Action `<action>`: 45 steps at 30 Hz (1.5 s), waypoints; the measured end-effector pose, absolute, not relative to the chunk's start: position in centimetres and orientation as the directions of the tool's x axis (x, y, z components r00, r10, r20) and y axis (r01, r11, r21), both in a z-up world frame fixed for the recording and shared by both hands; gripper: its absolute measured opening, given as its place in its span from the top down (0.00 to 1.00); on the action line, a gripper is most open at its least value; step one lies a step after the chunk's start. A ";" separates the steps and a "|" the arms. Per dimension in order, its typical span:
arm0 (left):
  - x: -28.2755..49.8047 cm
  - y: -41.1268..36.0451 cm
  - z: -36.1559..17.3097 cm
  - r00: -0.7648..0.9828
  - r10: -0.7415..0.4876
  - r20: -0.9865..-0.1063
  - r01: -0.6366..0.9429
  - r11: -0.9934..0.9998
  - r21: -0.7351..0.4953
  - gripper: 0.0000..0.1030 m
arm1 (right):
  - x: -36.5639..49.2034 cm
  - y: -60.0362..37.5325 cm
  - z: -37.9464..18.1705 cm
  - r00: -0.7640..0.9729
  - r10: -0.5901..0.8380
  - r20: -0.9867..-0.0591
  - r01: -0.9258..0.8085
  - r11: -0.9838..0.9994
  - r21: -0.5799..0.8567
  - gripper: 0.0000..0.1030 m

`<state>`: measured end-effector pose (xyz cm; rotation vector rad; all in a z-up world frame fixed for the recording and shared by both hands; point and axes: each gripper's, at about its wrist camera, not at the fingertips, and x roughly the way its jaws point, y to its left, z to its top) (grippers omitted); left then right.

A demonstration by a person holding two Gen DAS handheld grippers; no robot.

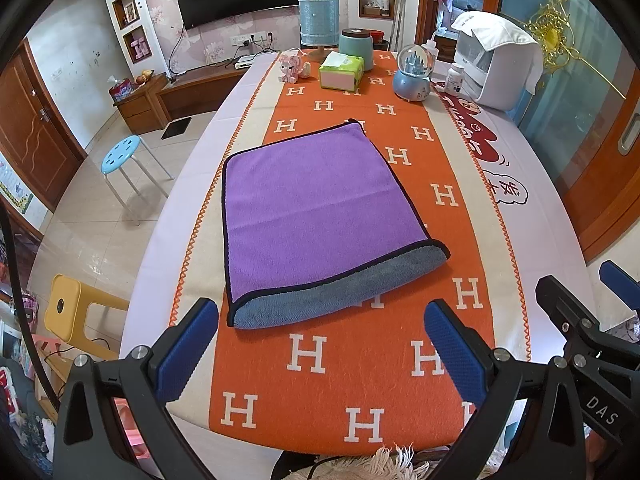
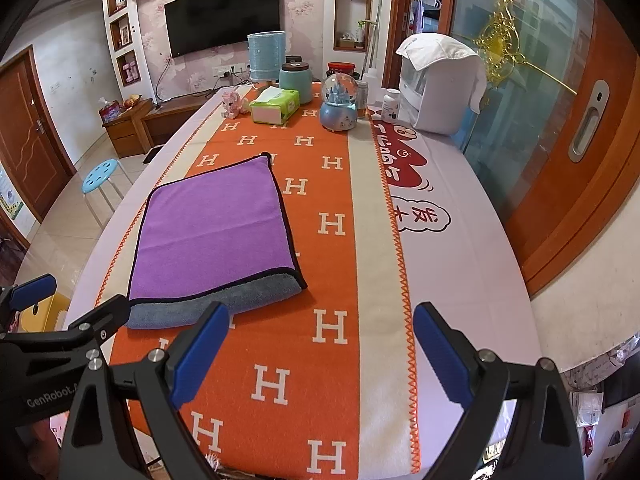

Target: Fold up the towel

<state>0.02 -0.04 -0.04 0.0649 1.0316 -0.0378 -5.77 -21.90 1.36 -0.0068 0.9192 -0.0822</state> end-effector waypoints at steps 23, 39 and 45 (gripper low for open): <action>0.0 0.0 -0.1 0.515 0.000 -0.857 0.061 0.997 0.037 0.01 | -5.8 -21.9 1.3 0.603 -0.071 -0.794 0.067 0.997 -0.039 0.09; 0.0 0.0 -0.1 0.516 0.000 -0.857 0.062 0.997 0.038 0.01 | -5.8 -22.1 1.5 0.604 -0.071 -0.794 0.067 0.997 -0.038 0.09; 0.0 0.0 -0.1 0.516 0.001 -0.857 0.062 0.997 0.038 0.01 | -5.8 -22.2 1.5 0.604 -0.071 -0.794 0.068 0.997 -0.038 0.09</action>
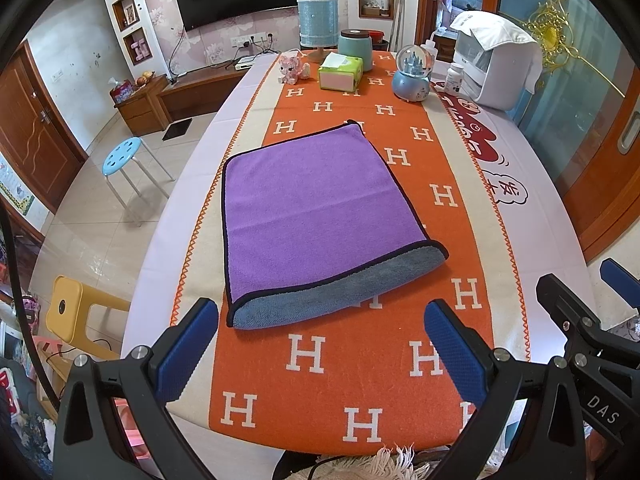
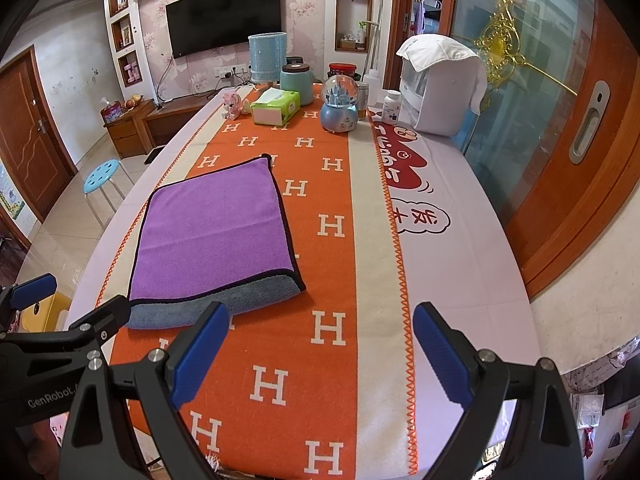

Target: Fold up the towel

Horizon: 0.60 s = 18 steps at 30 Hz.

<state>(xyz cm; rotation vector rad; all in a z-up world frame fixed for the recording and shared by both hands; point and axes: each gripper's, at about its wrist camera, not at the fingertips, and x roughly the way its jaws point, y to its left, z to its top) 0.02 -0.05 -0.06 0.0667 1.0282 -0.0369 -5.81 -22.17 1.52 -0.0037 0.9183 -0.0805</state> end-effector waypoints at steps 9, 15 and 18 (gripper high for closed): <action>0.0 -0.1 -0.1 0.517 0.002 -0.856 0.060 0.997 0.039 0.01 | -5.7 -22.2 1.4 0.605 -0.070 -0.793 0.066 0.997 -0.037 0.09; 0.4 0.0 0.7 0.516 0.003 -0.856 0.059 0.998 0.038 0.01 | -5.6 -21.9 1.5 0.605 -0.068 -0.793 0.063 0.997 -0.038 0.09; 0.4 0.0 0.7 0.517 0.003 -0.856 0.059 0.998 0.039 0.01 | -5.5 -21.8 1.5 0.606 -0.069 -0.793 0.063 0.997 -0.038 0.09</action>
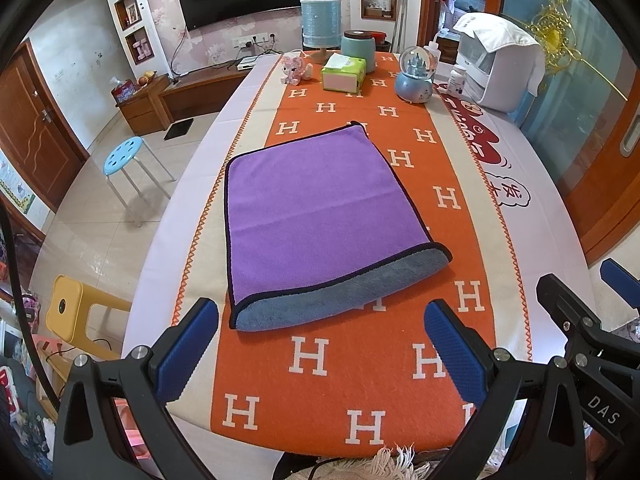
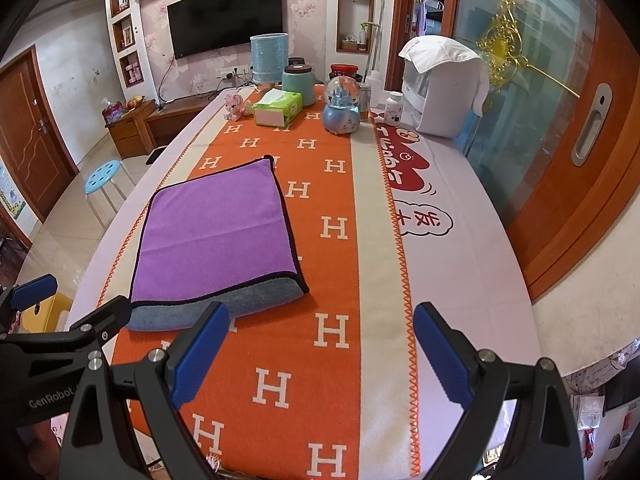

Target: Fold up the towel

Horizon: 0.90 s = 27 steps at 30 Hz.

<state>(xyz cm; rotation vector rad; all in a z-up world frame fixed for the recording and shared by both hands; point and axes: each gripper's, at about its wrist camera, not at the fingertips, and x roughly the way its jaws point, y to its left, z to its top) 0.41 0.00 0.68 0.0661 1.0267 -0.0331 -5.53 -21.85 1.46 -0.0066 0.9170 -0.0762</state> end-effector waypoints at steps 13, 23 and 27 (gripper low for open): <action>0.4 0.0 0.7 0.517 0.002 -0.856 0.059 0.997 0.039 0.01 | -5.3 -21.7 1.3 0.605 -0.067 -0.793 0.063 0.997 -0.037 0.09; 0.5 -0.2 1.2 0.520 0.003 -0.854 0.056 0.998 0.037 0.01 | -5.4 -21.7 0.9 0.605 -0.067 -0.794 0.059 0.998 -0.039 0.09; 1.3 0.4 1.1 0.519 0.006 -0.854 0.039 0.999 0.031 0.01 | -4.7 -21.5 1.5 0.604 -0.061 -0.794 0.053 0.998 -0.036 0.09</action>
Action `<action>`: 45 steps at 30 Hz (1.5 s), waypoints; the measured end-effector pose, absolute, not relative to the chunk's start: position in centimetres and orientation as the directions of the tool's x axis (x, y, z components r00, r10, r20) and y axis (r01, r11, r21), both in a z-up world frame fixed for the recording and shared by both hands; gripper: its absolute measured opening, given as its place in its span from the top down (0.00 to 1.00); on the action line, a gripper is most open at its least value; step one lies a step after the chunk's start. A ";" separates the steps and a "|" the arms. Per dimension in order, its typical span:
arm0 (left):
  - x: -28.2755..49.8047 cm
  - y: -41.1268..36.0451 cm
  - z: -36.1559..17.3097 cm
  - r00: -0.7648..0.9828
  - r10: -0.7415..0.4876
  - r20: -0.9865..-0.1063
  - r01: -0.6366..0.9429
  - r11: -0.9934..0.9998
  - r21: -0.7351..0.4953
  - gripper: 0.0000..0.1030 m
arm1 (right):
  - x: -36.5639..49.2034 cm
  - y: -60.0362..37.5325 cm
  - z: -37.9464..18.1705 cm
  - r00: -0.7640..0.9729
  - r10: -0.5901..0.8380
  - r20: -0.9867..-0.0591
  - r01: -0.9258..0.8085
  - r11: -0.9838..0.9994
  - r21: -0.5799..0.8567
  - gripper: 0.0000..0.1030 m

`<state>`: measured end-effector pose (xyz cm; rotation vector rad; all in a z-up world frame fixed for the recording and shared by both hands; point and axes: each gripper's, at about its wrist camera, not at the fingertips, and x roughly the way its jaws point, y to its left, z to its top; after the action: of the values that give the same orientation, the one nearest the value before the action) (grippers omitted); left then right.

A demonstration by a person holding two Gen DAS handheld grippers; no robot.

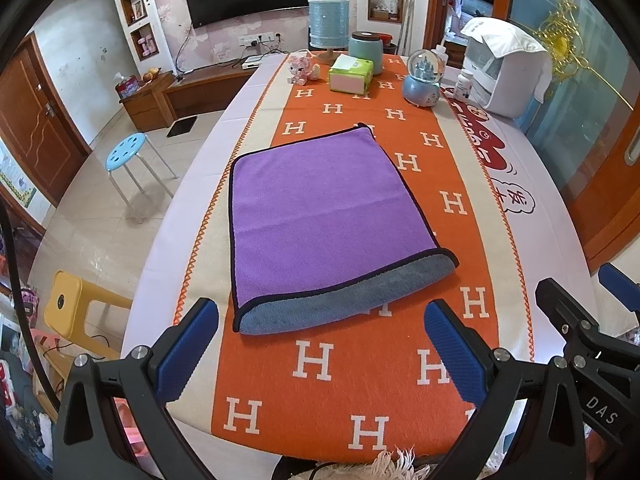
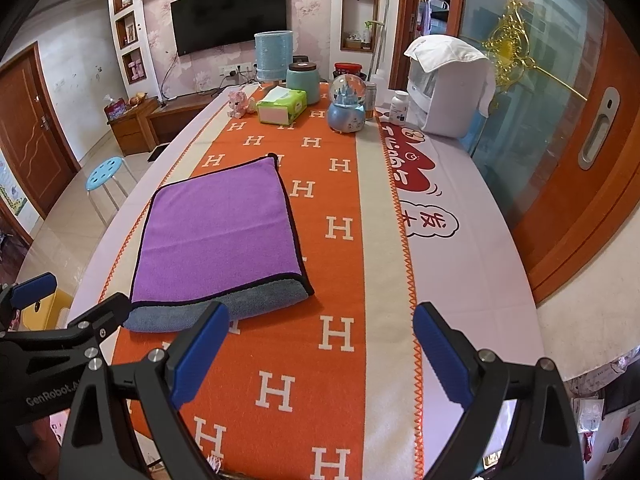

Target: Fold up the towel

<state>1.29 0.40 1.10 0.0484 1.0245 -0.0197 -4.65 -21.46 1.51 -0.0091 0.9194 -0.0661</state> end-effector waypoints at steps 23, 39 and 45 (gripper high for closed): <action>3.4 11.4 -6.7 0.449 0.083 -0.889 -0.195 0.981 -0.006 0.02 | 0.2 -19.7 -3.8 0.546 0.035 -0.837 -0.115 0.993 -0.034 0.21; 6.2 13.3 -14.3 0.291 0.003 -0.957 -0.147 0.988 -0.041 0.20 | 4.3 -20.3 -8.6 0.446 0.139 -0.884 -0.306 0.952 -0.005 0.36; 7.4 13.4 -15.7 0.280 -0.080 -0.957 -0.054 0.994 -0.099 0.20 | 6.3 -20.8 -10.9 0.356 0.191 -0.915 -0.385 0.922 0.043 0.44</action>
<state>7.37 13.41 -15.68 -0.1204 1.2883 -0.0175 6.35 -20.75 -10.86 -0.1910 1.1492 0.3748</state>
